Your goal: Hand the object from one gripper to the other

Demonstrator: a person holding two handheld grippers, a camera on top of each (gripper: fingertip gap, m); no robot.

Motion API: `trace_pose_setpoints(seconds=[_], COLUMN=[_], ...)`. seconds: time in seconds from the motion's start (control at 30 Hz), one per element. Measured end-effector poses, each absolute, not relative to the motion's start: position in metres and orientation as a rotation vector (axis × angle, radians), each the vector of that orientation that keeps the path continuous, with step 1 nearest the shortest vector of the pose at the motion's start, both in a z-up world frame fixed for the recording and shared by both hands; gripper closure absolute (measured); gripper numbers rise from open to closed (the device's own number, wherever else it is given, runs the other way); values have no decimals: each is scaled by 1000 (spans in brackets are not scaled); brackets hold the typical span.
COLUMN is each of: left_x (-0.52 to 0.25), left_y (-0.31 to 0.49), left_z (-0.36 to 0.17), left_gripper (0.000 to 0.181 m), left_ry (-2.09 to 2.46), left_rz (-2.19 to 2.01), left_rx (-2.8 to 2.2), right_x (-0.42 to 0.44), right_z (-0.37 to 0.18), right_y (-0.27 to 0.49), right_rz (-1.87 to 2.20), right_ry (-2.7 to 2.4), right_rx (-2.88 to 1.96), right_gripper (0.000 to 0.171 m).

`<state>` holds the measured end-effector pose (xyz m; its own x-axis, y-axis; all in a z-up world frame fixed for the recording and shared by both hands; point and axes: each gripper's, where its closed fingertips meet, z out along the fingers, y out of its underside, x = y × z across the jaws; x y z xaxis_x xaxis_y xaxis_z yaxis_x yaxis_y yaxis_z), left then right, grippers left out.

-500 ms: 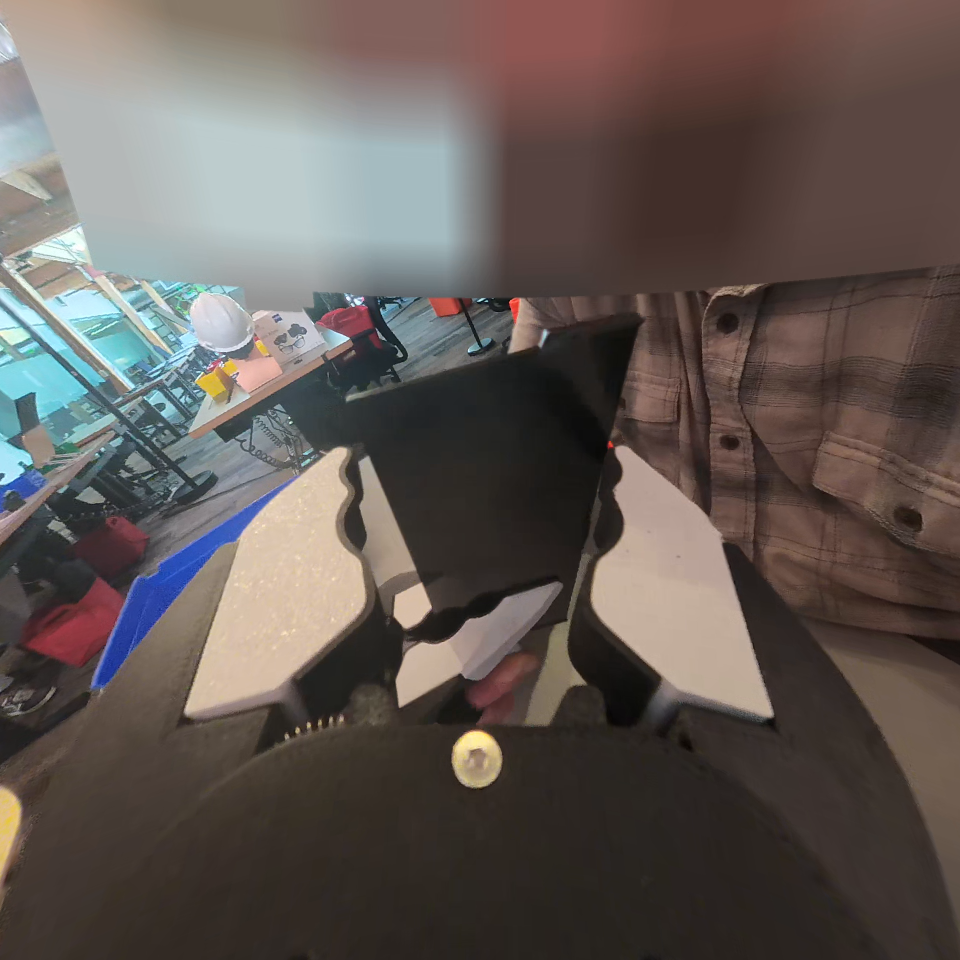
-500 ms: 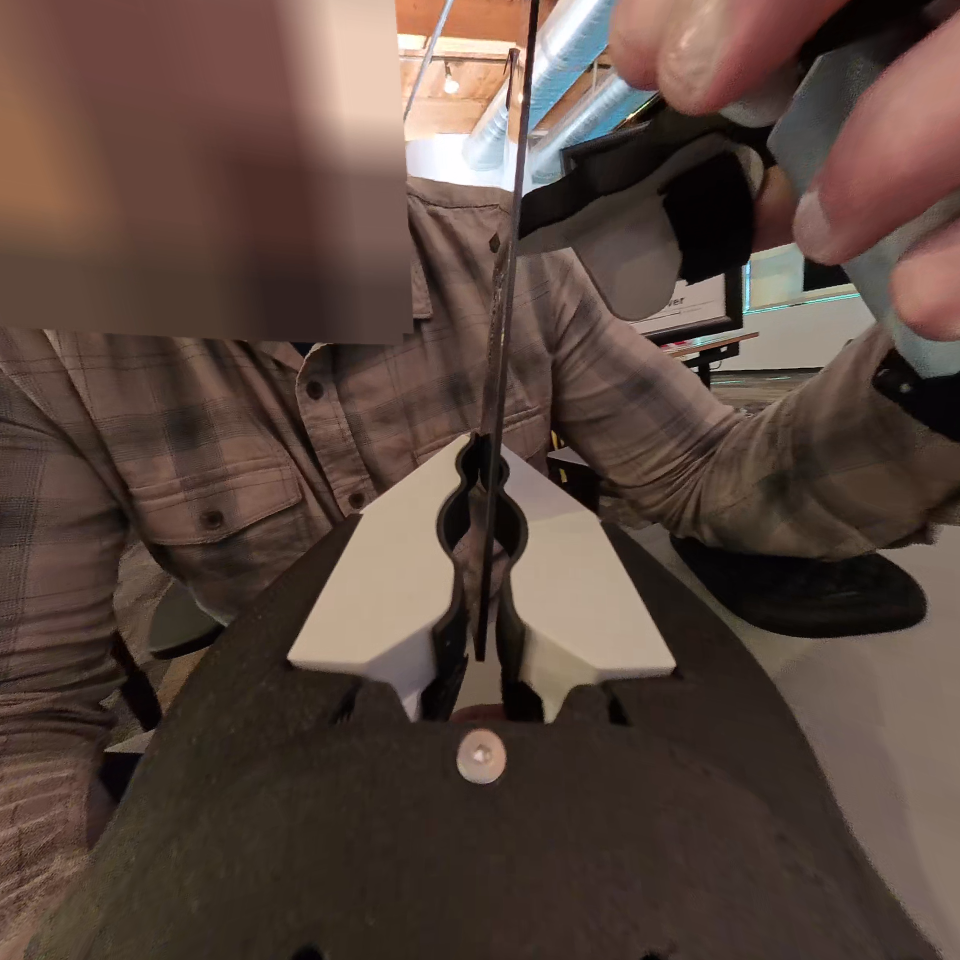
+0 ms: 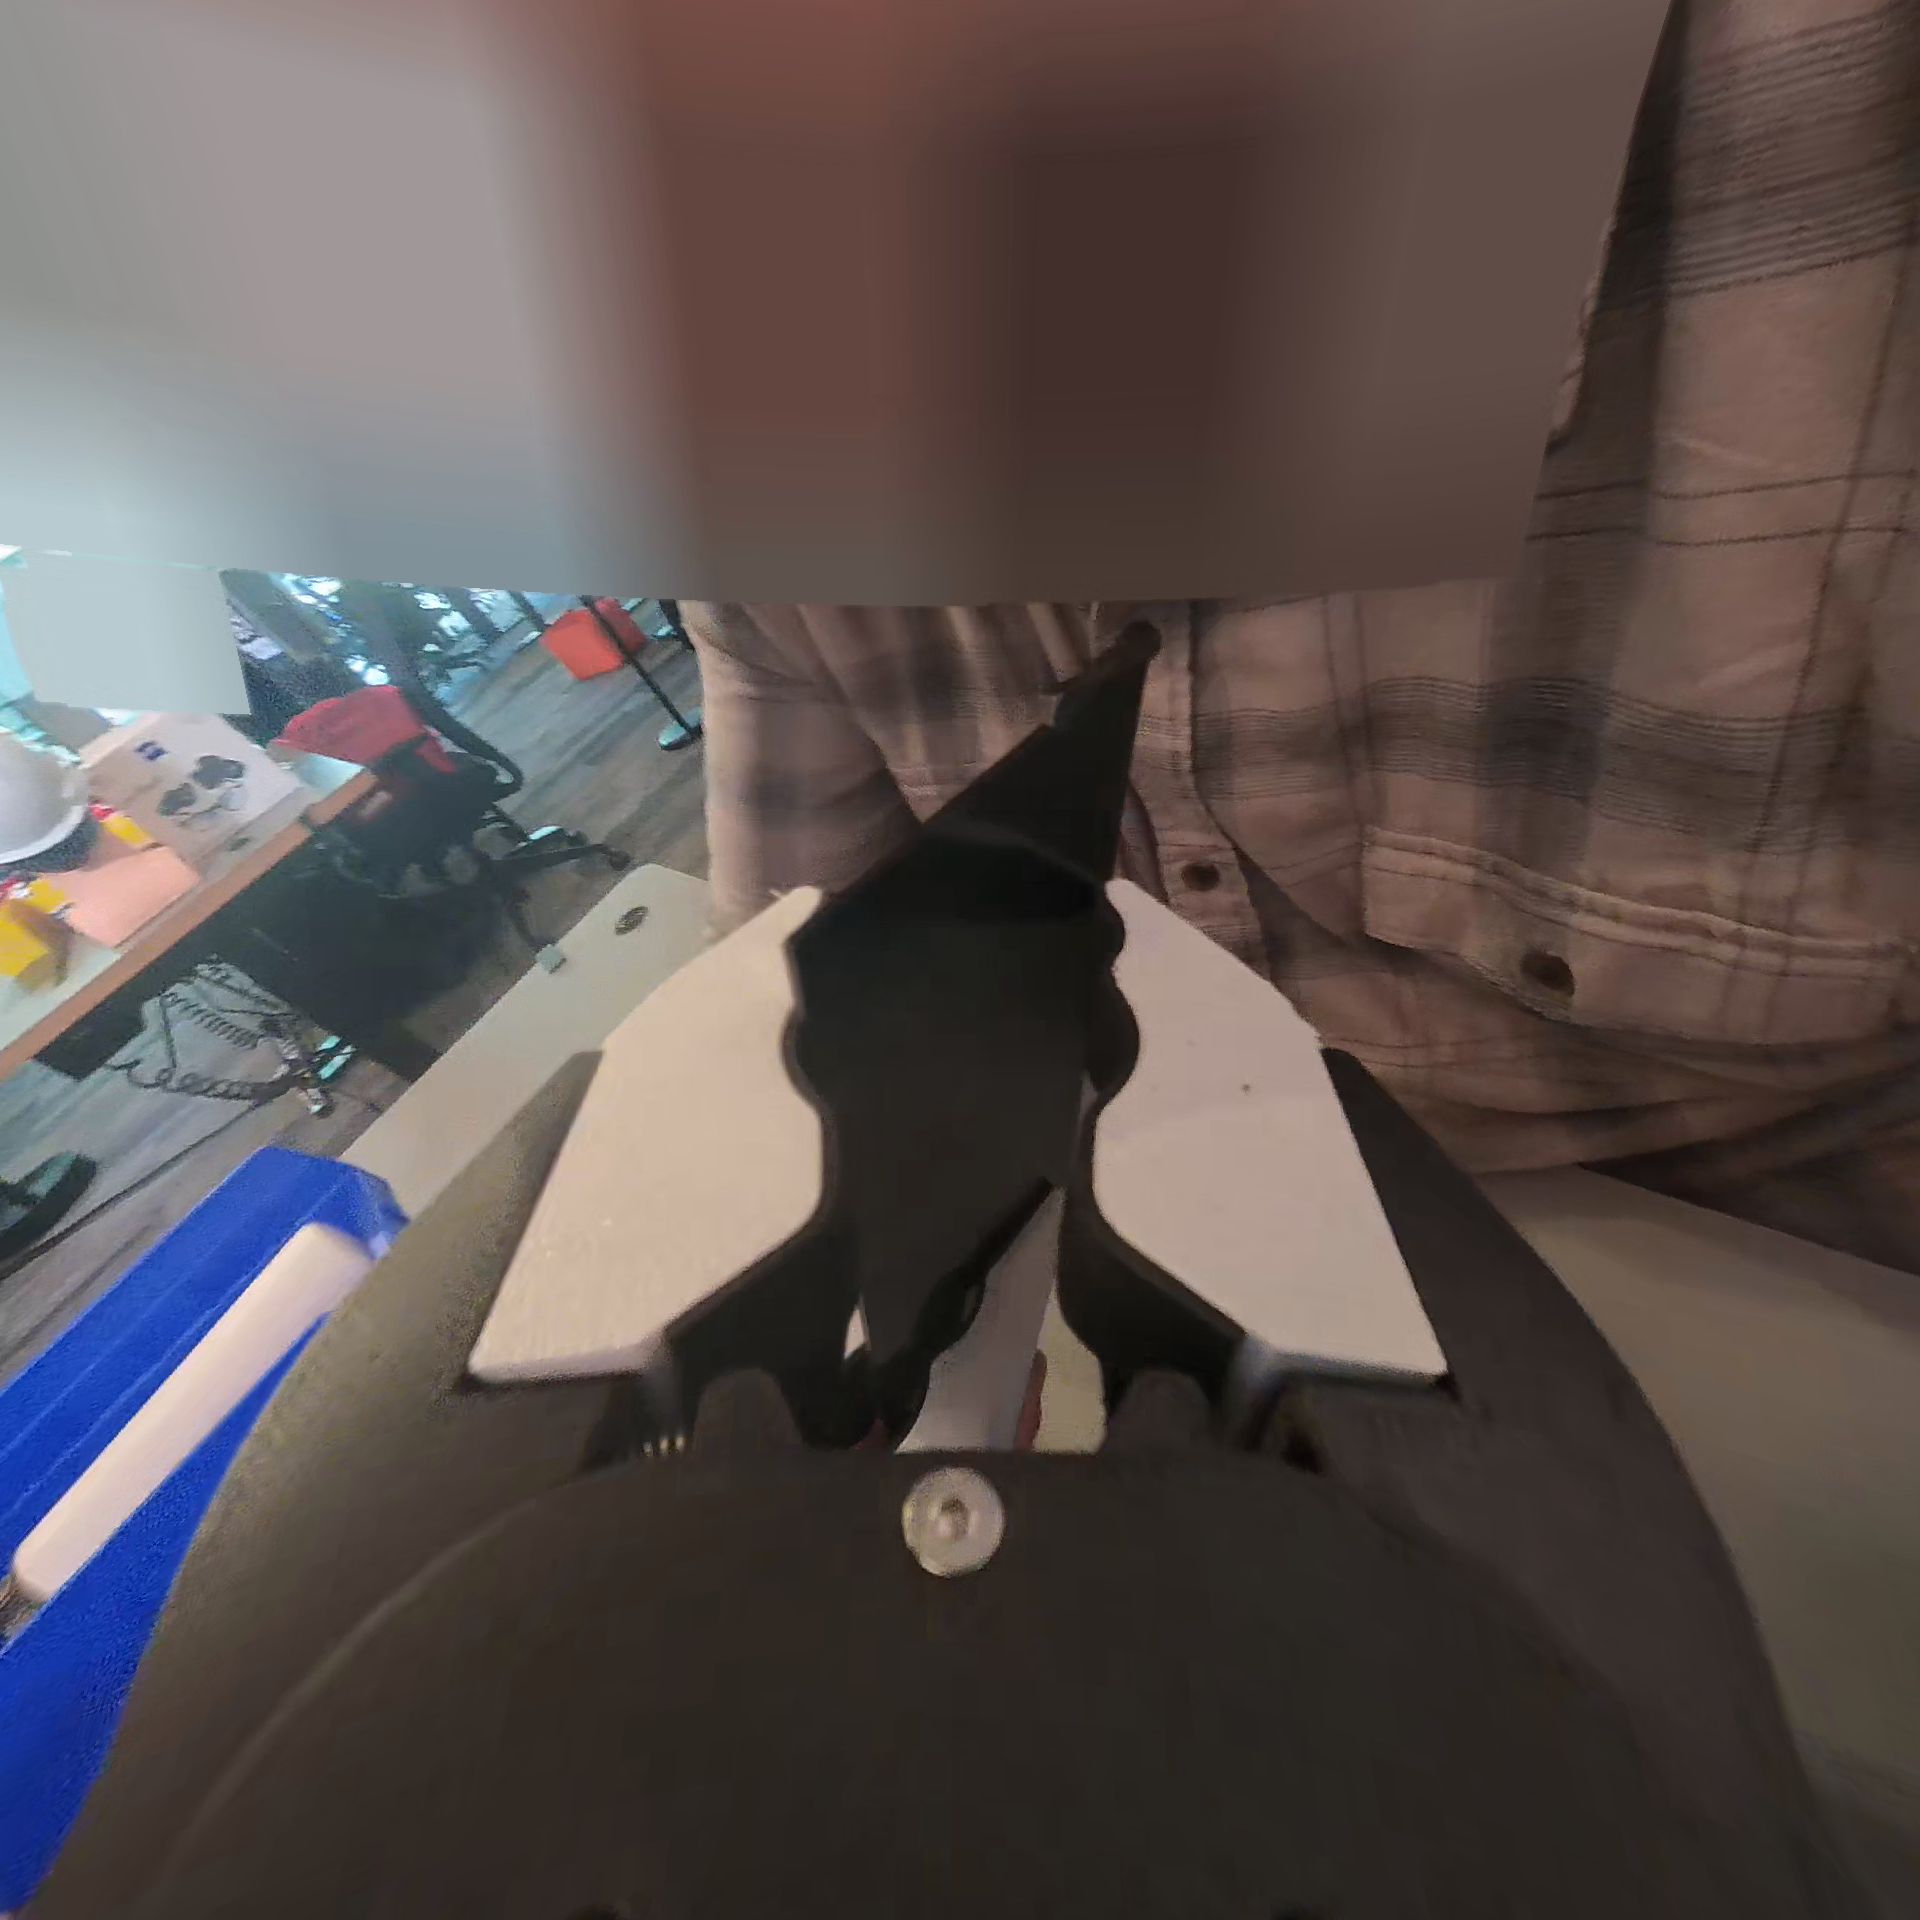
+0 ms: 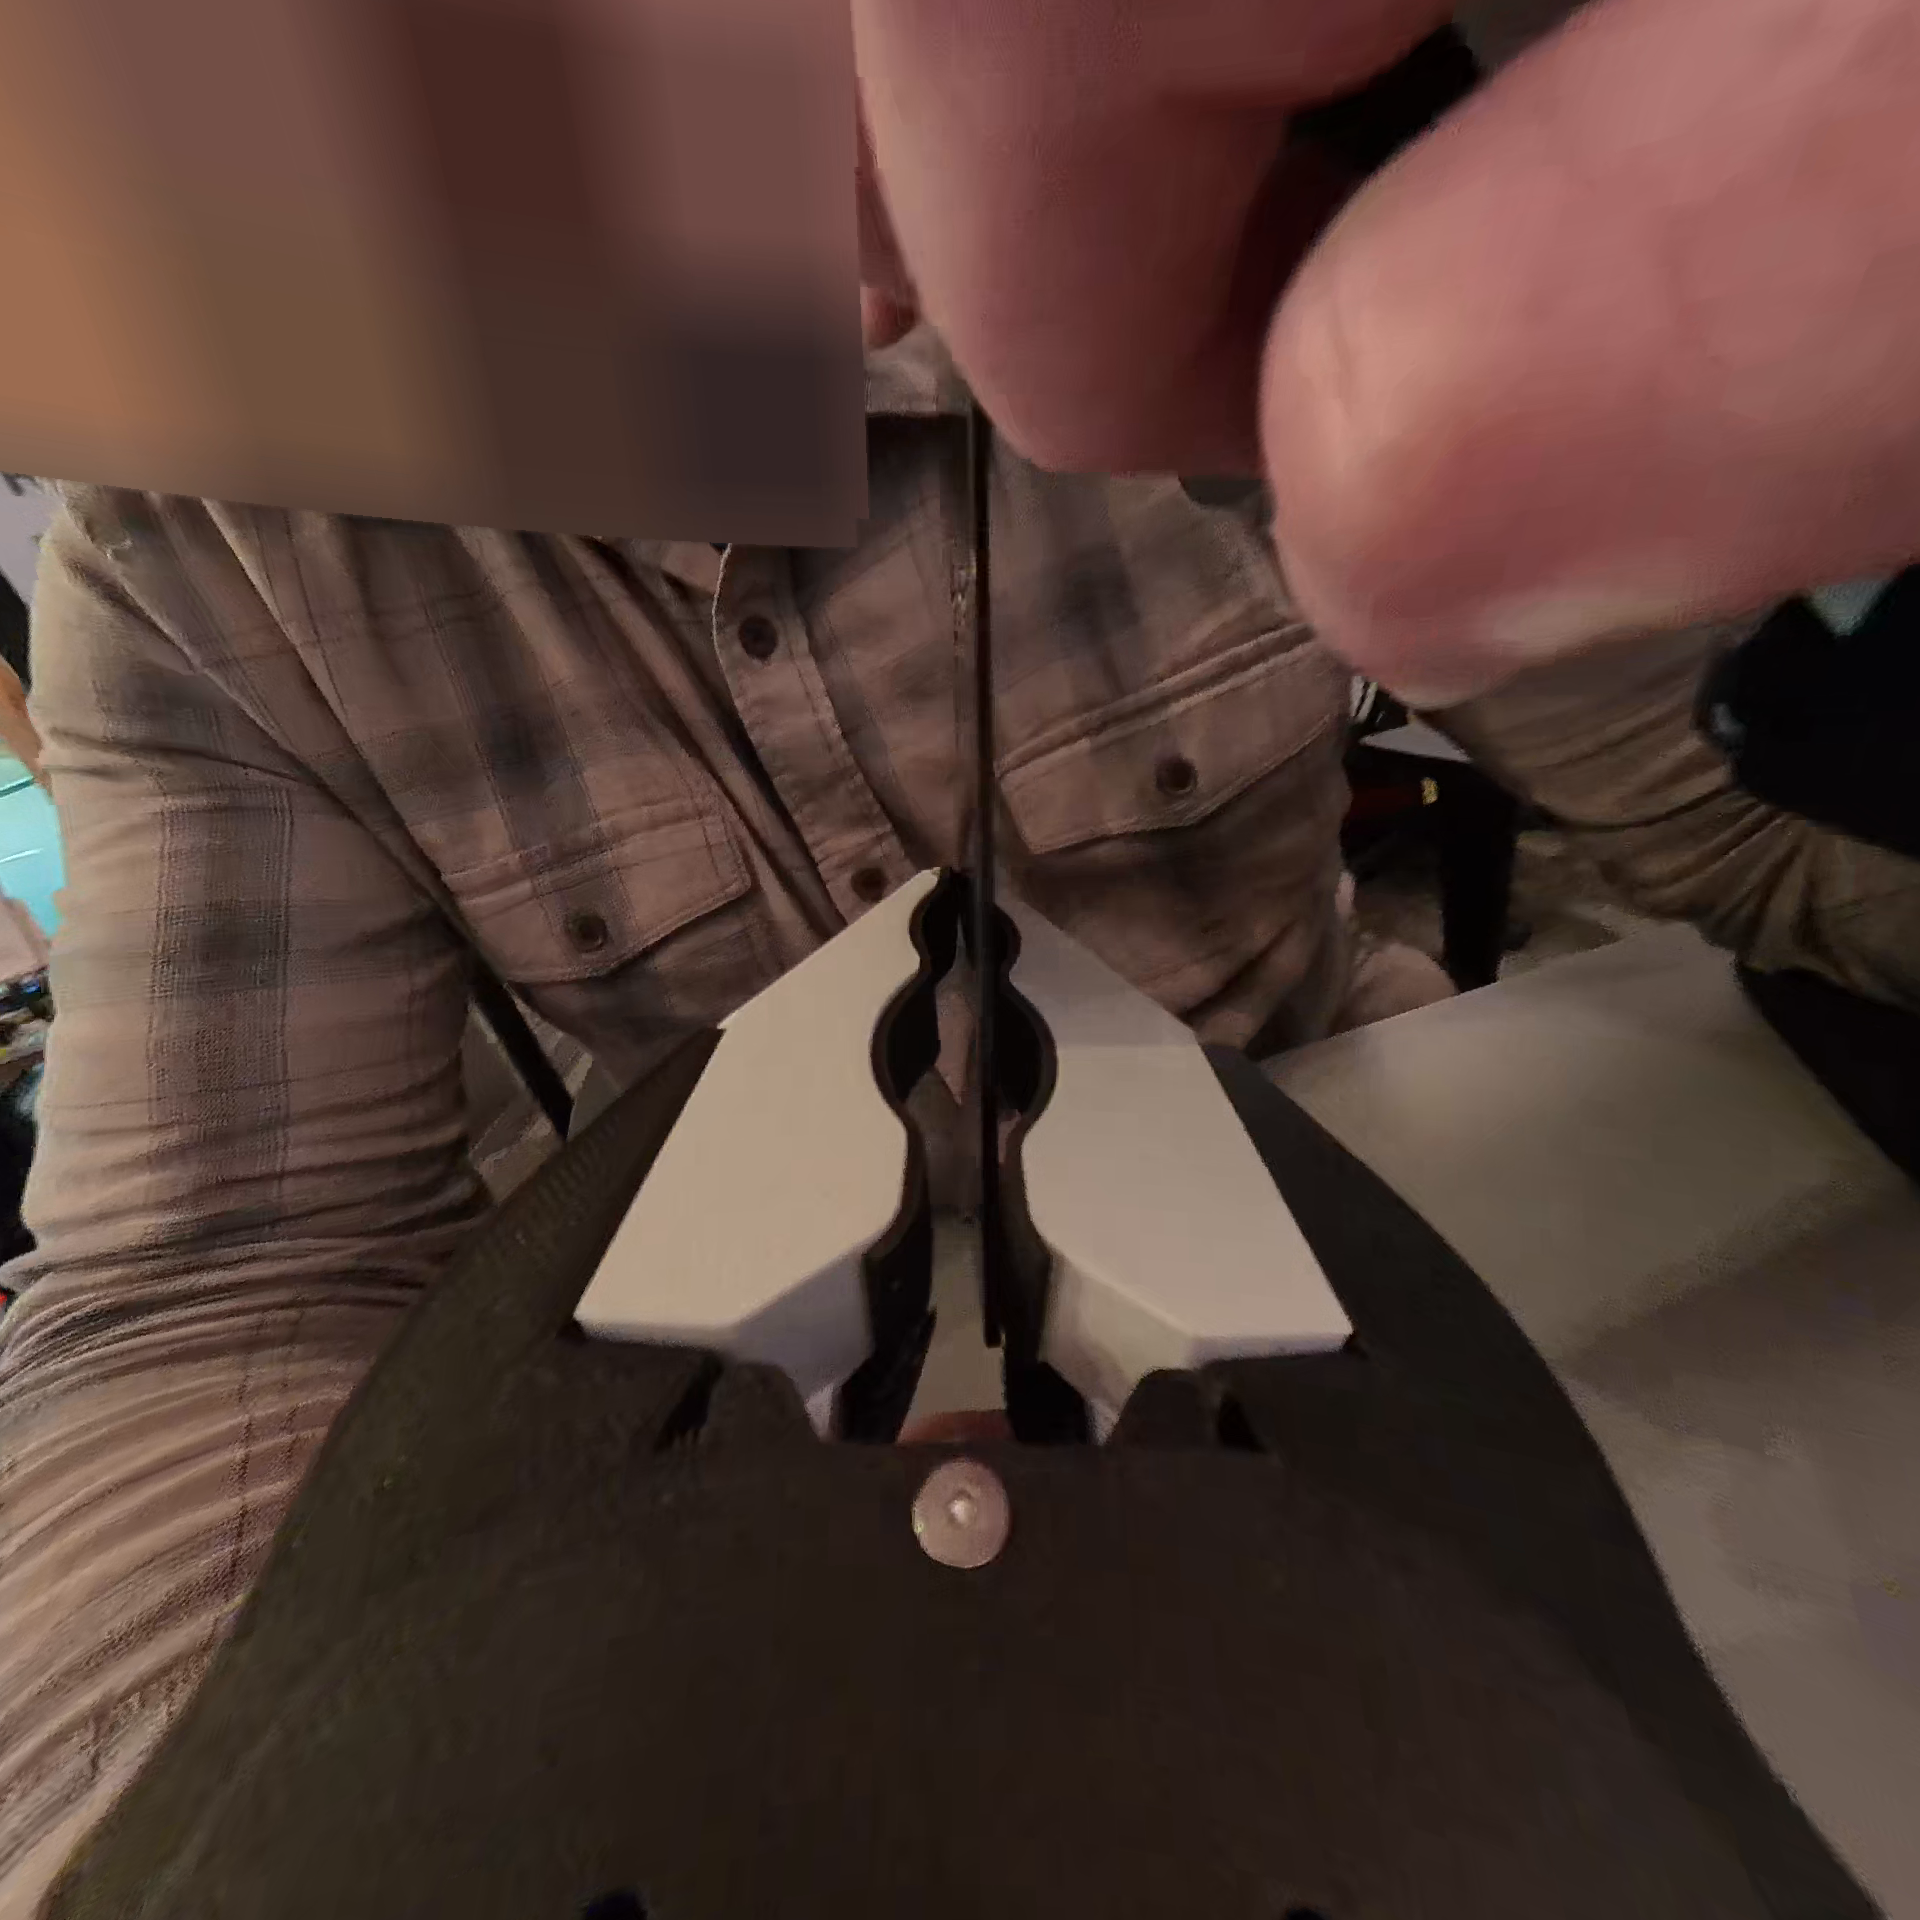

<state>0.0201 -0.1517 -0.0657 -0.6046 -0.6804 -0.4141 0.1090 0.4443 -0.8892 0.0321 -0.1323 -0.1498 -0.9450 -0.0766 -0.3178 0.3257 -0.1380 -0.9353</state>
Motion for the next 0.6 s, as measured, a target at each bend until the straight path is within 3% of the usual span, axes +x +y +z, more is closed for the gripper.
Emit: trace_pose_setpoints(seconds=[0.13,0.23,0.5,0.6], left_x=[21,20,22,12], left_y=[-162,-166,-124,-84], left_z=[-70,-69,-50,-38], left_gripper=[158,179,179,180], left_ry=[1959,1985,1788,1627], left_rz=[-1179,-1200,-1098,-1064], left_rx=[-454,-454,-585,-684], right_x=[39,41,4,-1], right_z=[-151,-147,-123,-98], right_y=[-138,-136,-90,-43], right_rz=[-2112,-2118,-2484,-2766], right_ry=[1854,1807,1886,1891], right_rx=[241,225,550,722], right_gripper=[170,153,95,95])
